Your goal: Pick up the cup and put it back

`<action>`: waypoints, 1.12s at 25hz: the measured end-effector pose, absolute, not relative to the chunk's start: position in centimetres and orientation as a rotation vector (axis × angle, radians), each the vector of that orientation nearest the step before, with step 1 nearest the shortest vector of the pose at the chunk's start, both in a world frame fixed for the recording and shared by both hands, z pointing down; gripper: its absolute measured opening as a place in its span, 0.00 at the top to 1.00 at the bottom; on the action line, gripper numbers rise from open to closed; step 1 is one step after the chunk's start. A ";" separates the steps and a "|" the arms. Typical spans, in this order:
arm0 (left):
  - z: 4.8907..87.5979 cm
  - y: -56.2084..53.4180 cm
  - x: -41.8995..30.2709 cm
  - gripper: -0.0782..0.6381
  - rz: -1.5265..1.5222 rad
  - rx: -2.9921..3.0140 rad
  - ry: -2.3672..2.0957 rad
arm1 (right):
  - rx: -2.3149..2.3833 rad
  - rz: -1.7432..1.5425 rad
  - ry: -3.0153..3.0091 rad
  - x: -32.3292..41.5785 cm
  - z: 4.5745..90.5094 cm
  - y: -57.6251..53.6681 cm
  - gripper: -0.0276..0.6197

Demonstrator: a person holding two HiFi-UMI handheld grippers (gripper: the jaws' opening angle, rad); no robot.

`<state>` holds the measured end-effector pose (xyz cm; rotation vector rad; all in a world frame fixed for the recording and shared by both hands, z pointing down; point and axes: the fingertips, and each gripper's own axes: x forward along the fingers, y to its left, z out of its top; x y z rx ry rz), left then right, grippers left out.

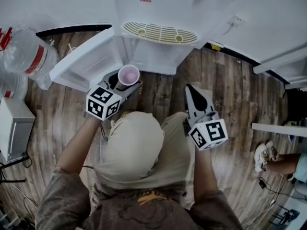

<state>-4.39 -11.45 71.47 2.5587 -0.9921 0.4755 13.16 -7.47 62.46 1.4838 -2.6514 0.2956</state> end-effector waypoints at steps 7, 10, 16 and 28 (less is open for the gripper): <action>74.1 -13.3 -3.0 0.48 0.495 2.560 -0.967 | 1.501 0.289 -2.637 13.5 62.4 -7.5 0.95; 75.4 -14.3 -2.6 0.48 0.498 2.559 -0.967 | 1.506 0.283 -2.632 13.5 62.3 -7.4 0.95; 77.9 -16.4 -1.7 0.48 0.517 2.570 -0.957 | 1.532 0.285 -2.624 13.5 62.3 -7.4 0.95; 82.4 -22.4 1.1 0.48 0.497 2.568 -0.987 | 1.563 0.305 -2.613 13.9 62.4 -7.8 0.95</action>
